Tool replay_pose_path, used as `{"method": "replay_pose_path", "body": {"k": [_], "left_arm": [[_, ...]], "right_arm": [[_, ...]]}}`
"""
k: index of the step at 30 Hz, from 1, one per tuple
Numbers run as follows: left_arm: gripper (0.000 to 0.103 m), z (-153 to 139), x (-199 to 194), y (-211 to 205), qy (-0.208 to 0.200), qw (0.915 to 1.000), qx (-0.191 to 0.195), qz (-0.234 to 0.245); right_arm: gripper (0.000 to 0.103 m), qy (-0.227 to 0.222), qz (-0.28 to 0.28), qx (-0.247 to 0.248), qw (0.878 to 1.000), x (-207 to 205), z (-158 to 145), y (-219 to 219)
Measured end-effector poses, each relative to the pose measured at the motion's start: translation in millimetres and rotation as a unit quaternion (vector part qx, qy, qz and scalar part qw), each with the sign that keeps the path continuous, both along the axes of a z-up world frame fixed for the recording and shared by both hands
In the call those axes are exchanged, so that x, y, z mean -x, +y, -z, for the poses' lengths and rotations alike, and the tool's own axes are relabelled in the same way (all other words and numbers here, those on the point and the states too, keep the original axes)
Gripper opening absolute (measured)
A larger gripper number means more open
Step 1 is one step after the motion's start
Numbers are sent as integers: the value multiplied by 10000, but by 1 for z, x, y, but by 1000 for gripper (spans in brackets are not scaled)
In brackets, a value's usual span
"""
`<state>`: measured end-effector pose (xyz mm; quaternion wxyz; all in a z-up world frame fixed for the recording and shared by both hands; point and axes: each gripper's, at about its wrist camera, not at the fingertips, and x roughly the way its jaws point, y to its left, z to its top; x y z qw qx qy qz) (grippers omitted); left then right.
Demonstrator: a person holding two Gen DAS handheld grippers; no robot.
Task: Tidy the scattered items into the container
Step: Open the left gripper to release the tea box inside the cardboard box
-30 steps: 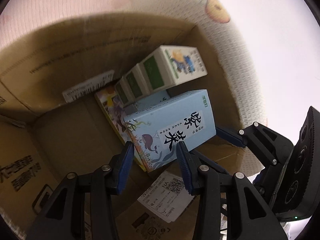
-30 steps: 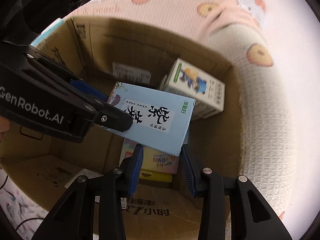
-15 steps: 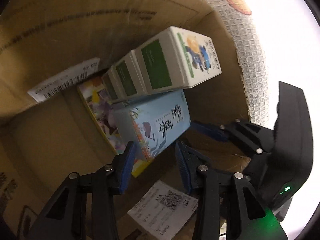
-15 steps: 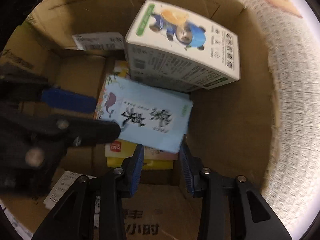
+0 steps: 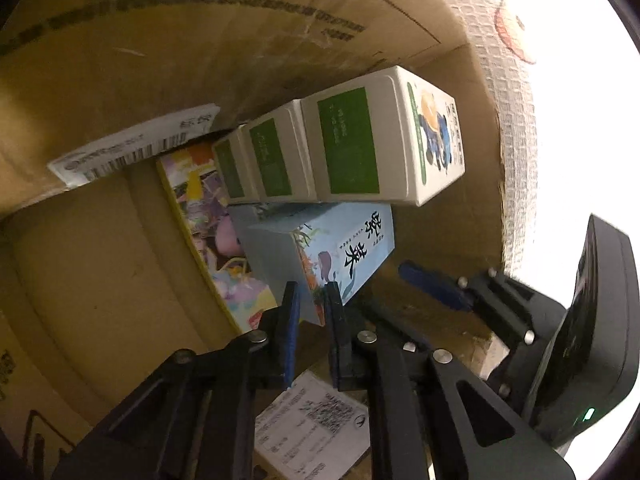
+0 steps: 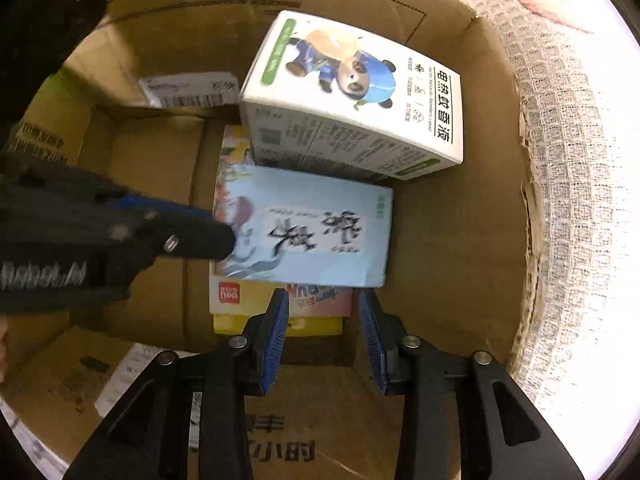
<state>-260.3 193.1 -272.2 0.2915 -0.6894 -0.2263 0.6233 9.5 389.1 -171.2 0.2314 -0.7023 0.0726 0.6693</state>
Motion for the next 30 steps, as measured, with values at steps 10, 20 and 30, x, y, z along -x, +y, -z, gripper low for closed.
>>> {"method": "replay_pose_path", "body": {"k": [10, 20, 30], "left_arm": [[13, -1, -3, -8, 105, 9998, 57, -155], [13, -5, -10, -9, 343, 9990, 264, -105], [26, -40, -37, -33, 805, 9940, 687, -264]], "right_arm": [[32, 303, 538, 588, 9964, 2, 9, 16], [31, 233, 672, 442, 9965, 13, 20, 17], [31, 572, 667, -34, 9961, 4, -25, -16]]}}
